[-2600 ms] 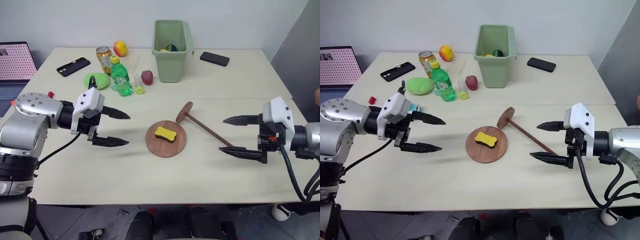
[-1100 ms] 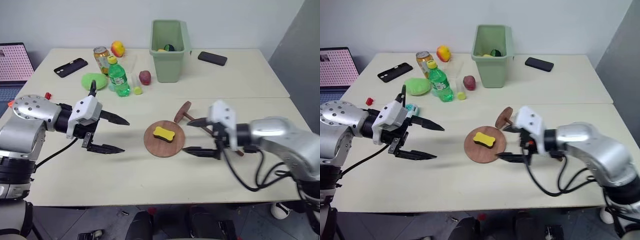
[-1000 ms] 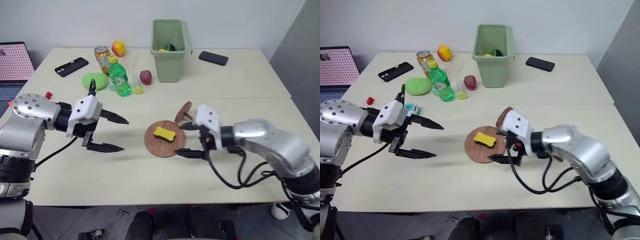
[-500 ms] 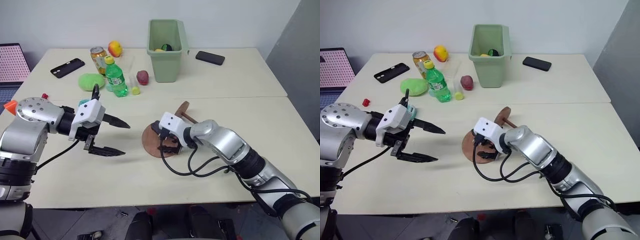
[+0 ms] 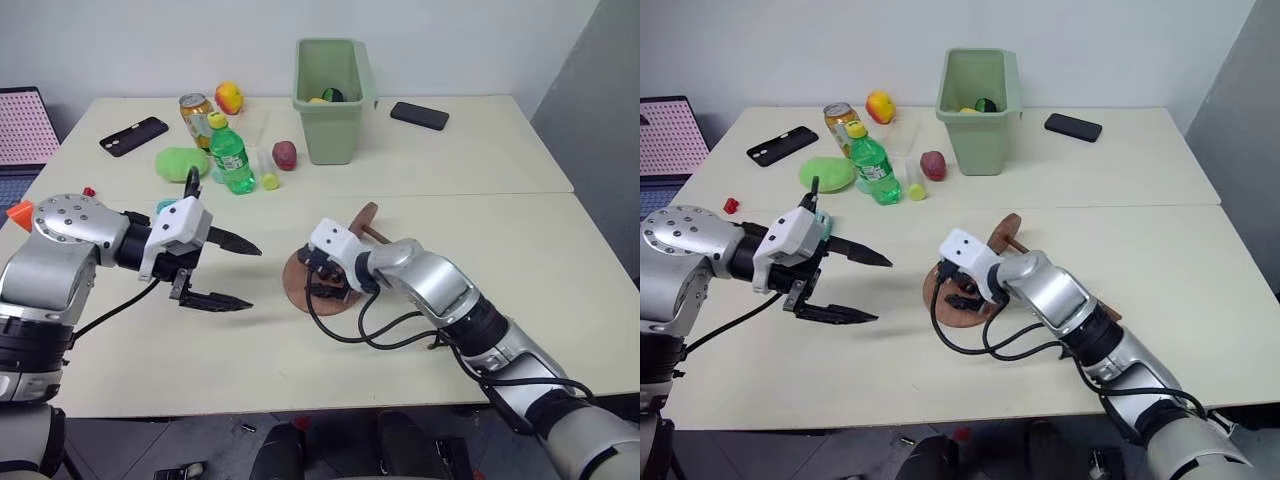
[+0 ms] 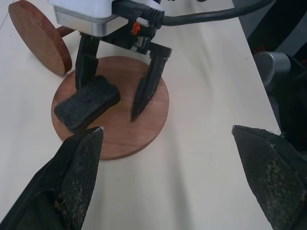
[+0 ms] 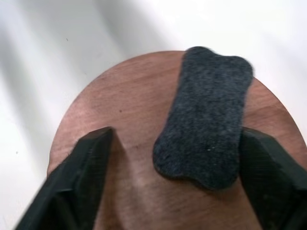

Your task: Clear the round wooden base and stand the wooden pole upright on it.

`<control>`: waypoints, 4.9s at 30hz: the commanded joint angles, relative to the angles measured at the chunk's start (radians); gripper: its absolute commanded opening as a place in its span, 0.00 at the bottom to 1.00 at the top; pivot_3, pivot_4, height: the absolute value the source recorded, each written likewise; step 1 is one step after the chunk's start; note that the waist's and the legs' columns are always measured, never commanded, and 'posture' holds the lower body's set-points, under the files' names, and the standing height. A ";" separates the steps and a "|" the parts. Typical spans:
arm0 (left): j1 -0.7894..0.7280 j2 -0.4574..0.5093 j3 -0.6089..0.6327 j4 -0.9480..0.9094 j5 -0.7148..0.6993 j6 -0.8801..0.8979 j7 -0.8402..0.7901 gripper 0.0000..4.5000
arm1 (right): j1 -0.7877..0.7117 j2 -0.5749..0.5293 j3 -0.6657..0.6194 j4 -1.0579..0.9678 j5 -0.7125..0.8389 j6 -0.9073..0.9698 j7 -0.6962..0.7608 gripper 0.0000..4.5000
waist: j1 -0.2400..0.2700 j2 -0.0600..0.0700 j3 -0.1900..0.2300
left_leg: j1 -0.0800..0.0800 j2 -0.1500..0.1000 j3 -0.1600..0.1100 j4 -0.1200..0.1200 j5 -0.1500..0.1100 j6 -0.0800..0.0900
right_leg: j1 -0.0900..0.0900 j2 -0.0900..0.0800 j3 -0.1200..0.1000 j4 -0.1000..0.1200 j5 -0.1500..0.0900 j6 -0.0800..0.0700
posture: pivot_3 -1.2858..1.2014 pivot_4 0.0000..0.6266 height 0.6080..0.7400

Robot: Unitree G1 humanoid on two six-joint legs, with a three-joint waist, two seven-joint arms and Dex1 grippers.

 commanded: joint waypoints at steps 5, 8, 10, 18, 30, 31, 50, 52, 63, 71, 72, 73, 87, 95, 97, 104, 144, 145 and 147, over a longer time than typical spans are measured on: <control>0.006 0.018 0.045 -0.033 -0.013 0.002 0.006 1.00 | 0.008 -0.013 -0.033 -0.050 -0.019 0.008 0.008 0.45 | 0.000 0.000 0.000 | 0.000 0.000 0.000 0.000 0.000 0.000 | 0.000 0.000 0.000 0.000 0.000 0.000 | 0.52 0.24 1.00; 0.007 0.019 0.046 -0.032 -0.011 -0.001 0.005 1.00 | 0.010 -0.027 -0.044 -0.094 -0.011 0.018 0.024 0.34 | 0.000 0.000 0.000 | 0.000 0.000 0.000 0.000 0.000 0.000 | 0.000 0.000 0.000 0.000 0.000 0.000 | 0.52 0.24 1.00; 0.003 0.019 0.045 -0.026 -0.008 -0.005 0.003 1.00 | 0.012 -0.038 -0.049 -0.132 -0.004 0.016 0.038 0.32 | 0.000 0.000 0.000 | 0.000 0.000 0.000 0.000 0.000 0.000 | 0.000 0.000 0.000 0.000 0.000 0.000 | 0.52 0.24 1.00; -0.100 0.009 0.136 -0.003 -0.150 0.123 0.001 1.00 | -0.030 -0.083 -0.260 -0.355 0.169 0.014 0.161 0.30 | 0.004 0.000 0.000 | -0.001 0.000 -0.001 0.000 -0.001 0.002 | 0.000 0.000 -0.001 0.000 0.000 0.000 | 0.52 0.24 1.00; -0.187 -0.185 0.112 0.001 -0.143 0.126 0.175 1.00 | -0.153 -0.317 -0.406 0.314 -0.046 -0.279 0.031 0.30 | 0.005 -0.001 0.000 | 0.000 -0.001 0.002 0.000 -0.001 0.001 | 0.001 -0.001 0.001 -0.001 0.000 0.000 | 0.52 0.24 1.00; -0.197 -0.208 0.107 0.011 -0.127 0.119 0.209 1.00 | -0.179 -0.318 -0.416 0.433 -0.073 -0.327 -0.006 0.30 | 0.003 -0.001 0.000 | 0.000 -0.001 0.002 0.000 0.000 0.001 | 0.000 -0.001 0.001 -0.001 0.000 0.000 | 0.52 0.24 1.00; -0.152 -0.205 0.071 0.001 -0.060 0.080 0.191 1.00 | -0.378 -0.346 -0.476 1.050 -0.196 -0.579 -0.023 0.99 | -0.043 0.000 0.000 | 0.000 -0.001 0.005 -0.001 0.000 -0.001 | 0.000 -0.001 0.003 -0.001 0.000 0.000 | 0.52 0.24 1.00; -0.159 -0.184 0.059 0.023 -0.030 0.050 0.166 1.00 | -0.352 -0.396 -0.470 0.885 -0.178 -0.533 0.076 0.99 | -0.041 0.000 0.000 | 0.000 -0.001 0.004 -0.001 0.000 -0.001 | 0.000 -0.001 0.003 -0.001 0.000 0.000 | 0.52 0.24 1.00; -0.129 -0.111 0.026 0.054 0.018 -0.018 0.053 1.00 | 0.046 -0.533 -0.298 -0.129 0.068 -0.018 0.459 0.99 | -0.031 0.001 0.000 | 0.000 0.000 0.003 0.000 0.000 0.001 | 0.001 -0.001 0.002 -0.001 0.000 0.000 | 0.52 0.24 1.00; -0.126 -0.104 0.012 0.051 0.040 -0.033 0.038 1.00 | -0.063 -0.422 -0.113 -0.035 -0.019 0.115 0.354 0.99 | -0.018 0.001 0.000 | 0.000 -0.001 0.002 0.001 0.000 0.000 | 0.001 -0.001 0.002 -0.001 0.000 0.000 | 0.52 0.24 1.00; -0.123 -0.103 0.015 0.045 0.038 -0.028 0.040 1.00 | -0.071 -0.407 -0.103 -0.008 -0.028 0.117 0.344 0.96 | -0.017 0.001 0.000 | 0.000 -0.001 0.002 0.001 0.000 0.000 | 0.001 -0.001 0.002 -0.001 0.000 0.000 | 0.52 0.24 1.00; -0.120 -0.102 0.016 0.041 0.037 -0.025 0.041 1.00 | -0.077 -0.399 -0.095 0.010 -0.034 0.116 0.338 0.91 | -0.015 0.001 0.000 | 0.000 -0.001 0.002 0.001 0.000 0.000 | 0.001 -0.001 0.002 -0.001 0.000 0.000 | 0.52 0.24 1.00; -0.076 -0.079 0.048 -0.024 0.011 0.025 0.088 1.00 | -0.089 -0.387 -0.125 0.004 -0.021 0.139 0.344 0.17 | -0.014 0.001 0.000 | -0.001 -0.001 0.001 0.000 0.000 0.000 | 0.000 -0.002 0.001 -0.001 0.000 0.000 | 0.52 0.24 1.00; -0.058 -0.114 0.157 -0.050 -0.086 0.122 0.205 1.00 | -0.089 -0.252 -0.490 -0.144 0.156 0.239 0.255 0.05 | -0.014 0.001 0.000 | -0.001 -0.001 0.001 0.000 0.000 0.001 | 0.000 -0.001 0.001 -0.001 0.000 0.000 | 0.52 0.24 1.00; -0.040 -0.121 0.203 -0.059 -0.122 0.145 0.233 1.00 | -0.063 -0.177 -0.586 -0.216 0.197 0.138 0.209 0.05 | -0.015 0.001 0.000 | -0.001 0.000 0.001 0.000 -0.001 0.001 | 0.000 -0.001 0.001 0.000 0.000 0.000 | 0.52 0.24 1.00; 0.060 -0.064 0.245 -0.101 -0.159 0.156 0.183 1.00 | 0.024 0.204 -0.703 -0.338 0.327 -0.144 0.030 0.05 | -0.022 0.001 0.000 | 0.000 0.000 0.001 -0.001 0.000 0.000 | 0.000 -0.001 0.000 0.001 0.000 0.000 | 0.52 0.24 1.00; 0.071 0.018 0.180 -0.063 -0.119 0.125 0.064 1.00 | 0.391 0.279 -0.334 0.257 0.010 -1.230 0.081 0.05 | -0.017 0.000 0.000 | 0.004 0.000 0.001 -0.001 0.001 -0.001 | 0.003 0.000 0.000 0.001 0.000 0.000 | 0.52 0.24 1.00; 0.068 0.018 0.179 -0.063 -0.119 0.127 0.063 1.00 | 0.409 0.268 -0.334 0.251 0.008 -1.234 0.082 0.05 | -0.016 0.000 0.000 | 0.004 0.000 0.001 -0.001 0.001 -0.001 | 0.003 0.000 0.000 0.000 0.000 0.000 | 0.52 0.24 1.00; 0.063 0.019 0.178 -0.064 -0.120 0.131 0.062 1.00 | 0.433 0.251 -0.333 0.243 0.006 -1.240 0.082 0.05 | -0.013 0.000 -0.001 | 0.005 0.000 0.001 -0.001 0.000 -0.001 | 0.005 0.000 0.000 0.000 0.000 0.000 | 0.52 0.24 1.00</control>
